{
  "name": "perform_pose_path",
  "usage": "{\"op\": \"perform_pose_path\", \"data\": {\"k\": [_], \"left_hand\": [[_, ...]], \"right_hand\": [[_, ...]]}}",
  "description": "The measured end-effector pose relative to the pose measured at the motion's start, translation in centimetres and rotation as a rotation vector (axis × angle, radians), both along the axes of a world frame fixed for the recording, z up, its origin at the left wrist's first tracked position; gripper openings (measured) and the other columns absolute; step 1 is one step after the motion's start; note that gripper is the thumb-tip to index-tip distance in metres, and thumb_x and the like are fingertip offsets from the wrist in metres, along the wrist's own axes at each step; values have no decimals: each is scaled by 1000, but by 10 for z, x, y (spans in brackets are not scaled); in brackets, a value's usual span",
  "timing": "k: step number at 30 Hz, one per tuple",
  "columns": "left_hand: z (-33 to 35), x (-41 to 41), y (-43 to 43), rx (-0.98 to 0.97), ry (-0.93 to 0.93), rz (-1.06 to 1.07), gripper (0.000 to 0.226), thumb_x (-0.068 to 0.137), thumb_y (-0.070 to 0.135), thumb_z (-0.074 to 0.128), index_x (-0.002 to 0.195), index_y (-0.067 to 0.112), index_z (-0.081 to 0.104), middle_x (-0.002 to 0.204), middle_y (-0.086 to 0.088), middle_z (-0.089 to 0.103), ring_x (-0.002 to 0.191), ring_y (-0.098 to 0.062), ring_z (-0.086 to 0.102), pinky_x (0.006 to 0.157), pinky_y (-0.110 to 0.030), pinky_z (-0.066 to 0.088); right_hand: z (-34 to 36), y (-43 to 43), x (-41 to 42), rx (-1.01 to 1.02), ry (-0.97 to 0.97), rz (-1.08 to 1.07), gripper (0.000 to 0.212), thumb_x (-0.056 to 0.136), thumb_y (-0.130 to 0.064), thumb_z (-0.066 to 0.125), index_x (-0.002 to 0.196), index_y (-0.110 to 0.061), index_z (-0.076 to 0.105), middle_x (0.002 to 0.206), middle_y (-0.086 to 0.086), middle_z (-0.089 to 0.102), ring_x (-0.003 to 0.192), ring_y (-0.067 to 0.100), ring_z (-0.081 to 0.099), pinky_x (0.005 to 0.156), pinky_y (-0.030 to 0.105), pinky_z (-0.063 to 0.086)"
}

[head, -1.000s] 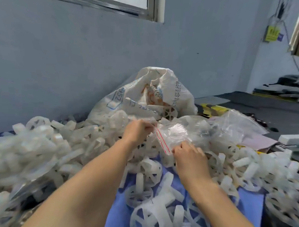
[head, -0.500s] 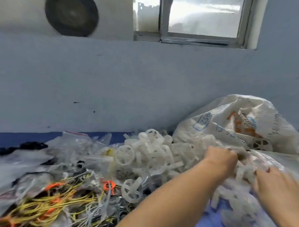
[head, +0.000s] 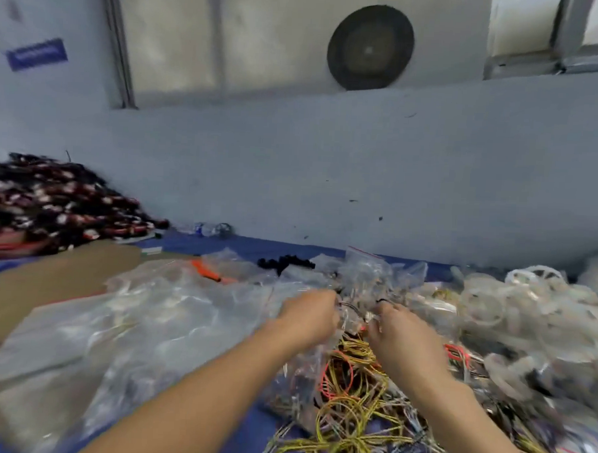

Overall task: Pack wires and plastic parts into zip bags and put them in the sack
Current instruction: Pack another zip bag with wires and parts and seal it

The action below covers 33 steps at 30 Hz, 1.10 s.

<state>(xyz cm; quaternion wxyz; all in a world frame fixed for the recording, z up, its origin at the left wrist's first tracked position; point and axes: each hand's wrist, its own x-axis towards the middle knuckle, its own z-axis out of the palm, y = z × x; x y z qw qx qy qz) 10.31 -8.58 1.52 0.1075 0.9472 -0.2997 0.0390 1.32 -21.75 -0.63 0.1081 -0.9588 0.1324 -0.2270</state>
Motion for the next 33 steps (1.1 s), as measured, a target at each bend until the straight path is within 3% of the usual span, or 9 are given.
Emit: {"op": "perform_pose_path", "data": {"k": [5, 10, 13, 19, 21, 24, 28, 31, 33], "left_hand": [[-40, 12, 100, -132, 151, 180, 31, 97, 30, 43, 121, 19, 60, 114, -6, 67, 100, -26, 62, 87, -37, 51], [-71, 2, 124, -429, 242, 233, 31, 96, 29, 47, 122, 22, 61, 104, 3, 67, 84, -14, 63, 76, -28, 52], [-83, -2, 118, -516, 206, 309, 29, 96, 28, 45, 119, 23, 61, 109, 2, 67, 88, -18, 63, 75, -31, 51], [-88, 25, 117, -68, -170, 399, 34, 100, 30, 38, 131, 21, 50, 131, -5, 51, 119, -26, 47, 96, -36, 38], [-89, 36, 120, 57, -94, 419, 41, 101, 37, 39, 136, 17, 43, 135, -10, 46, 124, -29, 44, 98, -38, 38], [-99, 46, 122, 57, 89, 450, 44, 100, 35, 43, 137, 10, 37, 136, -15, 44, 126, -33, 44, 95, -41, 42], [-109, 51, 129, -22, 41, 471, 26, 99, 14, 43, 124, 7, 51, 125, -14, 52, 117, -32, 51, 88, -40, 45], [-106, 50, 137, -139, 66, 517, 21, 96, 6, 42, 94, 8, 62, 103, -14, 62, 93, -33, 58, 72, -36, 43], [-97, 44, 140, -286, 84, 553, 27, 97, 11, 40, 74, 11, 53, 85, -13, 60, 78, -33, 52, 66, -35, 40]], "right_hand": [[-37, 43, 25, 370, 101, -4, 40, 99, -32, 41, 132, -9, 45, 119, 9, 62, 104, 28, 60, 85, 41, 52], [-42, 62, 36, 397, 95, -79, 38, 96, -37, 43, 117, -8, 56, 100, 8, 65, 93, 28, 61, 84, 43, 52], [-40, 62, 39, 458, 149, -120, 41, 98, -40, 43, 121, -8, 54, 100, 8, 65, 94, 29, 61, 86, 44, 52], [-39, 62, 32, 386, 133, -128, 44, 98, -35, 40, 136, -13, 41, 135, 14, 44, 114, 31, 52, 93, 44, 47], [-38, 58, 26, 350, 101, -123, 44, 98, -34, 41, 137, -14, 40, 135, 14, 43, 114, 32, 52, 95, 47, 46], [-35, 47, 17, 295, 74, -140, 46, 99, -34, 39, 140, -15, 39, 136, 13, 43, 115, 32, 52, 95, 48, 46], [-30, 34, 9, 259, 19, -145, 45, 99, -34, 40, 141, -18, 38, 134, 12, 45, 114, 31, 53, 94, 47, 46], [-29, 32, 6, 262, -14, -123, 45, 99, -34, 40, 142, -20, 39, 135, 10, 45, 114, 29, 53, 95, 47, 46], [-28, 33, 4, 267, -41, -98, 45, 99, -34, 40, 142, -22, 38, 136, 9, 45, 115, 28, 52, 95, 47, 46]]}}
